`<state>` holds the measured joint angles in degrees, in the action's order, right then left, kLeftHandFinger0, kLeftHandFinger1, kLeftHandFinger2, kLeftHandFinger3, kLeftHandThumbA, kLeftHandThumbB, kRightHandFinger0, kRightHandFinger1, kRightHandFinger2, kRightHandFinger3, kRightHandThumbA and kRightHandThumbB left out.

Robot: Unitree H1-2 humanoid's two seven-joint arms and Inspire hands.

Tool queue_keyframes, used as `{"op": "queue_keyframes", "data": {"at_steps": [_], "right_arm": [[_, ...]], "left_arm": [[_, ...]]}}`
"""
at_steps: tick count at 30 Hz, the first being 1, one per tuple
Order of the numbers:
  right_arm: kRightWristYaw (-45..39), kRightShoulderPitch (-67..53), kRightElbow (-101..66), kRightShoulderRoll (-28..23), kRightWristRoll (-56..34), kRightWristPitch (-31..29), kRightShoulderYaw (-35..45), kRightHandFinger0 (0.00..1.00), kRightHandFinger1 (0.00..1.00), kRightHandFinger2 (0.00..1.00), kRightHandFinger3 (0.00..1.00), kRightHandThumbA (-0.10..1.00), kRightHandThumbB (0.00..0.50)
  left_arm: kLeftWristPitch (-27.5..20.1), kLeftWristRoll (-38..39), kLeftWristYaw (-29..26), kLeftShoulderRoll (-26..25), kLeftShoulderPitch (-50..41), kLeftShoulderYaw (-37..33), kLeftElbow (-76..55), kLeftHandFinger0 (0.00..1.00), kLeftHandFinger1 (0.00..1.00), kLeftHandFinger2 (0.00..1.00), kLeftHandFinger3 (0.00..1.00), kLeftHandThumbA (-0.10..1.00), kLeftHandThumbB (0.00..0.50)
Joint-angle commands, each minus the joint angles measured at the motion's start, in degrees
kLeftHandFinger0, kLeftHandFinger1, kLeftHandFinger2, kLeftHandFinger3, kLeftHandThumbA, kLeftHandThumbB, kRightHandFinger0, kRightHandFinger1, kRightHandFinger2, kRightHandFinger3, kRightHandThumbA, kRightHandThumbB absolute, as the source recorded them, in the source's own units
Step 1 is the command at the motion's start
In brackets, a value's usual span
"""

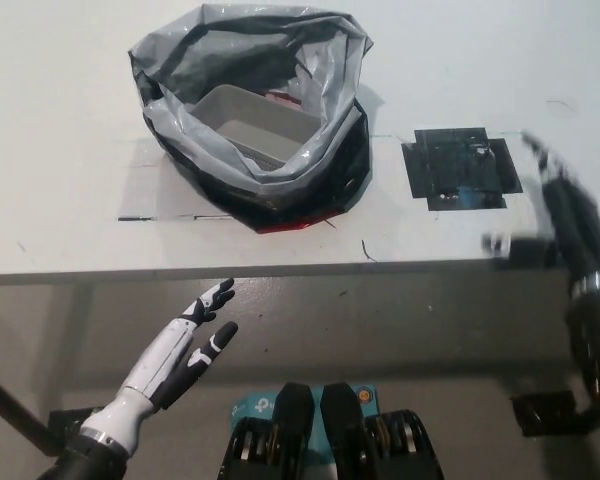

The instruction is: Use the right hand to pick up a small rectangular container and put it into a plastic bag and lift the bag

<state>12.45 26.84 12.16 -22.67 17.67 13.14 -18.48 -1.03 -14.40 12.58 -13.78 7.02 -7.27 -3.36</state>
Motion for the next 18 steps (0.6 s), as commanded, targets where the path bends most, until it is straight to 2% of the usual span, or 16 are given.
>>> {"op": "queue_keyframes", "data": {"at_steps": [1, 3, 5, 7, 8, 9, 10, 12, 17, 18], "right_arm": [[1.71, -12.62, -63.23, -2.39, -9.25, -12.39, 11.02, 1.00, 1.00, 1.00, 1.00, 1.00, 0.335], [2.61, -13.05, -61.53, 0.85, -5.25, -18.11, 7.37, 1.00, 1.00, 1.00, 1.00, 1.00, 0.336], [2.87, -14.01, -59.86, 2.17, -3.47, -20.02, 5.85, 1.00, 1.00, 1.00, 1.00, 1.00, 0.321], [3.73, -16.95, -54.54, 2.93, -0.77, -24.88, 3.85, 1.00, 1.00, 1.00, 1.00, 1.00, 0.228], [4.64, -19.26, -50.38, 3.68, 0.70, -26.80, 2.46, 1.00, 1.00, 1.00, 1.00, 1.00, 0.192], [5.25, -20.81, -47.70, 4.43, 0.88, -27.65, 1.73, 1.00, 1.00, 1.00, 1.00, 1.00, 0.182], [5.81, -22.58, -45.06, 5.37, 0.99, -28.54, 1.09, 1.00, 1.00, 1.00, 1.00, 1.00, 0.182], [6.07, -24.68, -40.97, 6.50, 0.40, -30.13, 0.69, 1.00, 1.00, 1.00, 1.00, 1.00, 0.226], [6.38, -25.95, -30.05, 7.98, 1.55, -33.46, 0.30, 1.00, 1.00, 1.00, 1.00, 1.00, 0.217], [6.10, -25.89, -28.59, 8.28, 0.94, -33.84, 0.38, 1.00, 1.00, 1.00, 1.00, 1.00, 0.233]], "left_arm": [[-3.41, 6.73, -3.32, 0.91, 1.81, 5.43, -1.13, 1.00, 1.00, 1.00, 1.00, 1.00, 0.223], [-2.79, 6.81, -3.58, 1.35, 1.52, 5.63, -1.18, 1.00, 1.00, 1.00, 1.00, 1.00, 0.234], [-2.90, 6.72, -3.65, 1.38, 1.14, 5.62, -1.35, 1.00, 1.00, 1.00, 1.00, 1.00, 0.232], [-4.02, 6.47, -3.67, 1.06, -0.15, 5.51, -1.57, 1.00, 1.00, 1.00, 1.00, 1.00, 0.214], [-4.50, 6.37, -3.77, 0.94, -0.83, 5.57, -1.66, 1.00, 1.00, 1.00, 1.00, 1.00, 0.221], [-4.59, 6.43, -3.76, 0.91, -1.18, 5.64, -1.71, 1.00, 1.00, 1.00, 1.00, 1.00, 0.222], [-4.70, 6.53, -3.66, 0.86, -1.58, 5.73, -1.74, 1.00, 1.00, 1.00, 1.00, 1.00, 0.223], [-4.46, 6.42, -3.41, 1.10, -2.59, 5.68, -2.15, 1.00, 1.00, 1.00, 1.00, 1.00, 0.223], [-4.59, 6.39, -2.97, 1.32, -4.69, 6.05, -2.69, 1.00, 1.00, 1.00, 1.00, 1.00, 0.226], [-4.79, 6.44, -2.99, 1.37, -4.88, 6.10, -2.64, 1.00, 1.00, 1.00, 1.00, 1.00, 0.227]]}}
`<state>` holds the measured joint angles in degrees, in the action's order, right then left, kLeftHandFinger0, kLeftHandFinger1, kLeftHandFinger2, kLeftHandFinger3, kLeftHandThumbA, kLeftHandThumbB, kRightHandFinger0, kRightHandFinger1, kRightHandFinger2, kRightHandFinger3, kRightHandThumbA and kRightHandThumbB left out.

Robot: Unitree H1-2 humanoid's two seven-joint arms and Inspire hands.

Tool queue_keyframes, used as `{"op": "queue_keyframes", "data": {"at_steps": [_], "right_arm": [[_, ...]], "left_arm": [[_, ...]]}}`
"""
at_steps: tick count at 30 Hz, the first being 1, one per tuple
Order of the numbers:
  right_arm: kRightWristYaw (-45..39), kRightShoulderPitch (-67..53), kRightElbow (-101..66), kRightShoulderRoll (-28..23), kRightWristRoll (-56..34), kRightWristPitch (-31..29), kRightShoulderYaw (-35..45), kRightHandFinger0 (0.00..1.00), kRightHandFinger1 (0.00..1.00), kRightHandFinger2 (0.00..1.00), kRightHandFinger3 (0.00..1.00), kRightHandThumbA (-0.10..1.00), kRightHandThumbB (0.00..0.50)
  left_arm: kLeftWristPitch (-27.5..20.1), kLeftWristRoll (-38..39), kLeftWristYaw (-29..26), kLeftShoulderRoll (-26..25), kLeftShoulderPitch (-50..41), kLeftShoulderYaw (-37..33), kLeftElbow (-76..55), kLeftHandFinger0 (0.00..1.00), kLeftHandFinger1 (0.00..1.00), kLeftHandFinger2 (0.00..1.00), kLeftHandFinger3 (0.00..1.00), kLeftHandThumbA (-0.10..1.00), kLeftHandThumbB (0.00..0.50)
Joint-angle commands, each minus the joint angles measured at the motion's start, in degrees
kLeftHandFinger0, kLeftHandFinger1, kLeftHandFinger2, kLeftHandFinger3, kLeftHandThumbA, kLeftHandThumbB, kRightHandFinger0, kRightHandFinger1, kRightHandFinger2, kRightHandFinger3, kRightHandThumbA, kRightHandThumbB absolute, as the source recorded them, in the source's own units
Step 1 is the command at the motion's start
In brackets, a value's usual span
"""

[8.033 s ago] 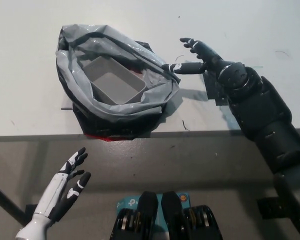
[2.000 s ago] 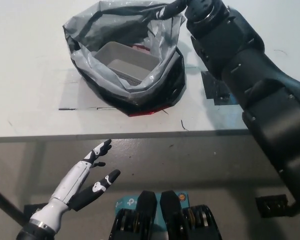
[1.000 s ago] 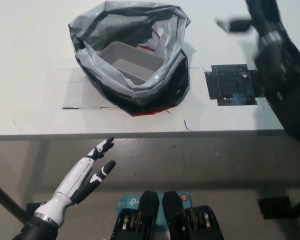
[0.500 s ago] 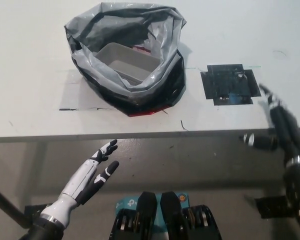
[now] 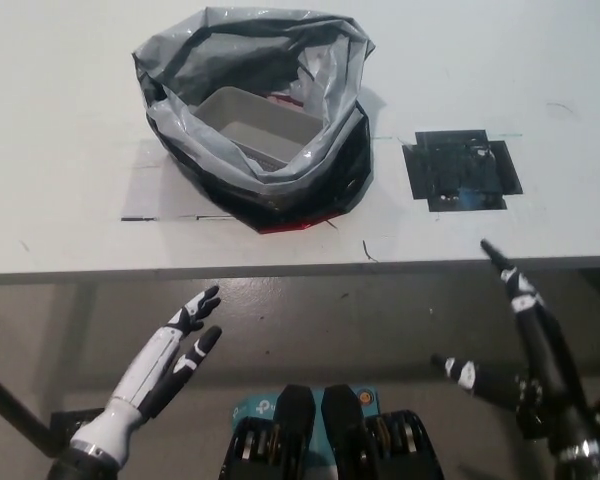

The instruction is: Use the right hand to pick up a small rectangular container and put it into a plastic bag and lift the bag

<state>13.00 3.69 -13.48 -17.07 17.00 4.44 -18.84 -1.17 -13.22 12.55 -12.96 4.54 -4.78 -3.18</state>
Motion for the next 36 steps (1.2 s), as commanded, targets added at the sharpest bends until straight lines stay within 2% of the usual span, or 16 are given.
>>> {"op": "queue_keyframes", "data": {"at_steps": [1, 3, 5, 8, 11, 17, 23, 27, 33, 36], "right_arm": [[5.13, -2.71, 0.55, 2.92, 0.48, -26.22, 1.04, 1.00, 1.00, 1.00, 1.00, 1.00, 0.238], [4.90, -3.04, 3.05, 3.28, 0.00, -27.35, 1.38, 1.00, 1.00, 1.00, 1.00, 1.00, 0.249], [4.36, -3.81, 3.67, 3.57, -0.70, -27.43, 1.61, 1.00, 1.00, 1.00, 1.00, 1.00, 0.239], [3.67, -5.41, 4.89, 3.78, -1.25, -27.77, 1.68, 1.00, 1.00, 1.00, 1.00, 1.00, 0.251], [2.09, -6.78, 5.47, 4.12, -2.30, -26.12, 1.77, 1.00, 1.00, 1.00, 1.00, 1.00, 0.269], [0.83, -9.35, 7.81, 5.01, -2.76, -26.32, 1.82, 1.00, 1.00, 1.00, 1.00, 1.00, 0.271], [-1.92, -10.06, 9.34, 5.52, -4.91, -26.30, 2.44, 1.00, 1.00, 1.00, 1.00, 1.00, 0.289], [-3.04, -11.38, 10.21, 5.58, -4.84, -27.12, 2.21, 1.00, 1.00, 1.00, 1.00, 1.00, 0.272], [-4.43, -12.55, 9.72, 5.02, -4.33, -26.29, 2.54, 1.00, 1.00, 1.00, 1.00, 1.00, 0.286], [-4.76, -15.66, 8.27, 5.15, -3.62, -25.81, 2.14, 1.00, 1.00, 1.00, 1.00, 1.00, 0.278]], "left_arm": [[-4.77, 5.11, -3.02, 0.59, -3.16, 3.62, -2.94, 1.00, 1.00, 1.00, 1.00, 1.00, 0.241], [-4.95, 4.92, -3.05, 0.56, -4.10, 3.66, -2.99, 1.00, 1.00, 1.00, 1.00, 1.00, 0.247], [-4.93, 4.74, -2.99, 0.67, -4.84, 3.51, -3.03, 1.00, 1.00, 1.00, 1.00, 1.00, 0.239], [-4.94, 4.59, -2.64, 0.69, -6.44, 3.15, -3.09, 1.00, 1.00, 1.00, 1.00, 1.00, 0.229], [-6.32, 4.44, -2.53, 0.49, -7.76, 2.91, -2.65, 1.00, 1.00, 1.00, 1.00, 1.00, 0.218], [-7.43, 4.10, -2.15, 0.23, -10.33, 2.85, -1.91, 1.00, 1.00, 1.00, 1.00, 1.00, 0.235], [-8.18, 4.12, -2.10, 0.61, -11.28, 2.80, -0.75, 1.00, 1.00, 1.00, 1.00, 1.00, 0.216], [-9.76, 4.59, -2.24, 0.80, -13.67, 2.89, -0.05, 1.00, 1.00, 1.00, 1.00, 1.00, 0.215], [-9.89, 4.24, -2.35, 1.44, -14.69, 2.61, 0.22, 1.00, 1.00, 1.00, 1.00, 1.00, 0.229], [-9.55, 4.26, -1.94, 1.21, -17.69, 2.29, -1.47, 1.00, 1.00, 1.00, 1.00, 1.00, 0.218]]}}
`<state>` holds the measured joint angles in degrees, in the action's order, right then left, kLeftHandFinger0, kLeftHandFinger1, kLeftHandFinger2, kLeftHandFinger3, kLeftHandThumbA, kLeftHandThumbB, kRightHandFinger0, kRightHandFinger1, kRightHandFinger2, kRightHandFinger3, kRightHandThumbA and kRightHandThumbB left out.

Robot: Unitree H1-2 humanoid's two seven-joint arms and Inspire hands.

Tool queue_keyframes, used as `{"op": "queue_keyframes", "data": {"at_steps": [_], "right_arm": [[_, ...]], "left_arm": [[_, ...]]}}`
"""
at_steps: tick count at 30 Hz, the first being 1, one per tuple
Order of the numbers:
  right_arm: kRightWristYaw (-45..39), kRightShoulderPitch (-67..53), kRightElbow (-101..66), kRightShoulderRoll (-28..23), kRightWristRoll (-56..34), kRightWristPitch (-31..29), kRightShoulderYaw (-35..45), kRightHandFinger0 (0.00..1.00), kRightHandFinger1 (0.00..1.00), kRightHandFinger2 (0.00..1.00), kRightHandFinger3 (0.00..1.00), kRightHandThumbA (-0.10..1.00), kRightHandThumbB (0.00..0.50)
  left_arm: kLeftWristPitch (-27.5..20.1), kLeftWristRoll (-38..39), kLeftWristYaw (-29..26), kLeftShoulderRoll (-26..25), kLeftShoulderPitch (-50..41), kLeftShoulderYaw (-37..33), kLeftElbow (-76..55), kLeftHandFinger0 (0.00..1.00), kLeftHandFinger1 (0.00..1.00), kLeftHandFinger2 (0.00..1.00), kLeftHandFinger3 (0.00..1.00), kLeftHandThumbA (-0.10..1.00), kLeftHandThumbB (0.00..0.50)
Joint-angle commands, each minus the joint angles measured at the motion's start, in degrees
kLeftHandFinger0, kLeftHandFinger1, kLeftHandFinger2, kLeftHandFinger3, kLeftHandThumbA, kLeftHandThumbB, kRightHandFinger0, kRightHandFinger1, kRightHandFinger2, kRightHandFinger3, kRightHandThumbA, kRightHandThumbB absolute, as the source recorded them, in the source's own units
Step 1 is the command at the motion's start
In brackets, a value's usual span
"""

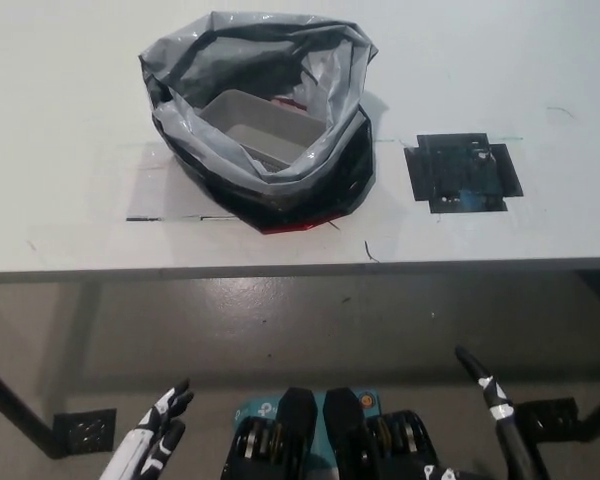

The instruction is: Use the right hand to pick up a small rectangular container and put it into a plastic bag and lift the bag

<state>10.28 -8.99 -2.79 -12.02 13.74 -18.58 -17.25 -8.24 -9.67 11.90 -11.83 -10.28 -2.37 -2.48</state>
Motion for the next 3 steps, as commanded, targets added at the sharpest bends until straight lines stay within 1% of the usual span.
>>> {"op": "queue_keyframes", "data": {"at_steps": [1, 2, 3], "right_arm": [[-2.23, -4.25, -2.75, 0.15, -0.09, -2.91, 0.27, 1.00, 1.00, 1.00, 1.00, 1.00, 0.264], [-2.31, -5.04, -2.95, 0.11, 0.06, -3.14, 0.14, 1.00, 1.00, 1.00, 1.00, 1.00, 0.264], [-2.65, -5.93, -3.27, 0.01, 0.02, -3.19, -0.08, 1.00, 1.00, 1.00, 1.00, 1.00, 0.265]], "left_arm": [[-2.42, 0.74, -1.16, -0.06, -4.22, -0.19, -3.09, 1.00, 1.00, 1.00, 1.00, 1.00, 0.208], [-2.59, 0.71, -1.16, -0.08, -5.08, -0.27, -3.47, 1.00, 1.00, 1.00, 1.00, 1.00, 0.207], [-2.84, 0.83, -1.11, -0.08, -6.14, -0.35, -3.90, 1.00, 1.00, 1.00, 1.00, 0.99, 0.194]]}}
